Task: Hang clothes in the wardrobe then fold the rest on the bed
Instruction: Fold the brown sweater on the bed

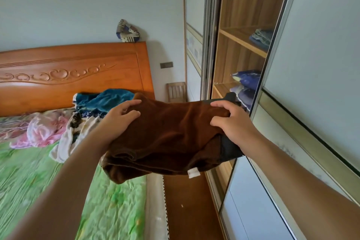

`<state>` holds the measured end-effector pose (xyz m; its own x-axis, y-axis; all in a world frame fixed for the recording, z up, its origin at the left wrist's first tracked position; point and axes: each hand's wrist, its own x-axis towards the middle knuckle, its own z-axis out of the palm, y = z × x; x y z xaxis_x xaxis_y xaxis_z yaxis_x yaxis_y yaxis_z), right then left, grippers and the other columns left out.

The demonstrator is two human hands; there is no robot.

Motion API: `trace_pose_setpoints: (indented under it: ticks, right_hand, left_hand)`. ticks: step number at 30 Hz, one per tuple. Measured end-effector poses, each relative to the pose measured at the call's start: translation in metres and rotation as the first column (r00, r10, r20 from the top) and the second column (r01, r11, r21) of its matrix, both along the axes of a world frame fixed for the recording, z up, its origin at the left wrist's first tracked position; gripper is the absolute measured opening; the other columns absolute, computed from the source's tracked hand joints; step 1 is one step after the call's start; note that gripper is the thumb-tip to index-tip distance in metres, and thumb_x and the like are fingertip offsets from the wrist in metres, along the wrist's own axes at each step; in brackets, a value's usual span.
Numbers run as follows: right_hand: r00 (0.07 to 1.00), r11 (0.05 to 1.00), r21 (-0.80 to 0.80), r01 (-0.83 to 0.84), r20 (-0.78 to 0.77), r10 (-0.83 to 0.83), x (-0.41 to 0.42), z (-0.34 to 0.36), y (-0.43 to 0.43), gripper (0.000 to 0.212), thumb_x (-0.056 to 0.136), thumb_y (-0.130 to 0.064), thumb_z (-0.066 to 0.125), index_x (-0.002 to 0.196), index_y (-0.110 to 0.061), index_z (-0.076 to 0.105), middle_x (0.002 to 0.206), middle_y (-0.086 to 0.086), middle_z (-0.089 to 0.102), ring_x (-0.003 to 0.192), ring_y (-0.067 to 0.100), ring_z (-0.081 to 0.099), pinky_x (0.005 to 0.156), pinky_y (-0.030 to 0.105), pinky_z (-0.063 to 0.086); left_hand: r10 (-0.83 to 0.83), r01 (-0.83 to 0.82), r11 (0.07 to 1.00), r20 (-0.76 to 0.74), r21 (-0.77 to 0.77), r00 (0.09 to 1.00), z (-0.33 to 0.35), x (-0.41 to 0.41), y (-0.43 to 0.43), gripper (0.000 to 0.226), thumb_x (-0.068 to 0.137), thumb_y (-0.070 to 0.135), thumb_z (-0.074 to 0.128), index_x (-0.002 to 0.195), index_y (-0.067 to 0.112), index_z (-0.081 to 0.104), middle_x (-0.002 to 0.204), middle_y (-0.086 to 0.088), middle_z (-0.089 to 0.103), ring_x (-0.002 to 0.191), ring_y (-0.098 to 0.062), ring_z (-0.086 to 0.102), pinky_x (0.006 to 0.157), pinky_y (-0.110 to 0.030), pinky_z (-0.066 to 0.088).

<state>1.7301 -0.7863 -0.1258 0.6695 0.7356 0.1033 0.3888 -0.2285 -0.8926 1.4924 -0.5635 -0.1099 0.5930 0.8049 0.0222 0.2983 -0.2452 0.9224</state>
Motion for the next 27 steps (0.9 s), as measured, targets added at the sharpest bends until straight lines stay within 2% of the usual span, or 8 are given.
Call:
trace_pose_setpoints:
  ticks: [4,8,10,16,19,22,24,27]
  right_hand:
    - [0.998,0.997,0.07,-0.016,-0.055,0.019,0.024,0.01,0.024,0.045,0.081,-0.032,0.071,0.121,-0.05,0.06,0.106,-0.028,0.054,0.097,0.002,0.056,0.073,0.017,0.047]
    - [0.999,0.998,0.065,0.025,-0.046,-0.022,0.059,0.018,0.065,0.048,0.075,-0.041,0.068,0.119,-0.057,0.059,0.112,-0.025,0.057,0.102,0.007,0.058,0.084,0.029,0.054]
    - [0.998,0.997,0.068,0.042,-0.046,-0.039,0.082,0.021,0.091,0.048,0.074,-0.041,0.068,0.119,-0.058,0.059,0.116,-0.02,0.061,0.104,0.01,0.06,0.088,0.033,0.055]
    - [0.993,0.99,0.134,0.042,-0.111,-0.027,0.156,0.034,0.199,0.041,0.081,-0.024,0.069,0.113,-0.051,0.068,0.113,-0.014,0.067,0.103,0.01,0.063,0.081,0.025,0.054]
    - [0.993,0.989,0.142,0.036,-0.119,-0.019,0.185,0.049,0.252,0.041,0.083,-0.019,0.069,0.11,-0.05,0.07,0.112,-0.012,0.066,0.102,0.011,0.063,0.08,0.026,0.052]
    - [0.993,0.984,0.168,0.058,-0.111,-0.04,0.21,0.072,0.294,0.042,0.076,-0.019,0.07,0.106,-0.049,0.072,0.108,-0.011,0.069,0.099,0.011,0.066,0.08,0.026,0.051]
    - [0.994,0.983,0.173,0.058,-0.106,-0.04,0.225,0.085,0.315,0.043,0.069,-0.024,0.068,0.104,-0.047,0.073,0.105,-0.011,0.071,0.097,0.011,0.067,0.079,0.025,0.05]
    - [0.994,0.983,0.176,0.054,-0.102,-0.036,0.242,0.099,0.336,0.046,0.063,-0.027,0.067,0.105,-0.046,0.074,0.103,-0.01,0.072,0.095,0.012,0.068,0.075,0.024,0.051]
  left_hand:
    - [-0.007,0.009,0.999,-0.05,0.038,0.999,0.014,0.025,0.03,0.029,0.098,0.025,0.061,0.116,0.047,0.065,0.085,0.004,0.074,0.064,-0.007,0.071,0.052,-0.015,0.051]
    - [-0.036,0.049,0.993,-0.12,0.106,0.992,0.028,0.065,0.078,0.027,0.099,0.031,0.058,0.119,0.048,0.063,0.101,0.006,0.067,0.084,-0.012,0.066,0.067,-0.022,0.049]
    - [-0.056,0.076,0.987,-0.138,0.143,0.989,0.032,0.088,0.108,0.025,0.1,0.03,0.057,0.117,0.047,0.063,0.102,0.01,0.064,0.087,-0.008,0.061,0.069,-0.019,0.044]
    - [-0.065,0.08,0.981,-0.088,0.176,0.994,0.043,0.159,0.22,0.022,0.098,0.033,0.058,0.103,0.053,0.067,0.098,0.011,0.065,0.083,-0.011,0.065,0.064,-0.024,0.046]
    - [-0.067,0.074,0.98,-0.045,0.184,0.997,0.058,0.19,0.271,0.023,0.097,0.032,0.059,0.099,0.053,0.069,0.091,0.013,0.068,0.071,-0.003,0.067,0.058,-0.019,0.047]
    - [-0.068,0.059,0.974,0.032,0.221,0.997,0.079,0.217,0.313,0.025,0.096,0.025,0.061,0.095,0.048,0.071,0.082,0.017,0.072,0.067,0.012,0.064,0.053,-0.004,0.045]
    - [-0.077,0.06,0.966,0.058,0.252,0.995,0.091,0.232,0.336,0.026,0.097,0.021,0.061,0.095,0.045,0.071,0.091,0.019,0.07,0.07,0.018,0.061,0.055,0.002,0.04]
    - [-0.085,0.056,0.962,0.097,0.268,0.992,0.103,0.249,0.359,0.024,0.097,0.019,0.061,0.096,0.041,0.072,0.099,0.018,0.068,0.074,0.02,0.061,0.057,0.002,0.04]
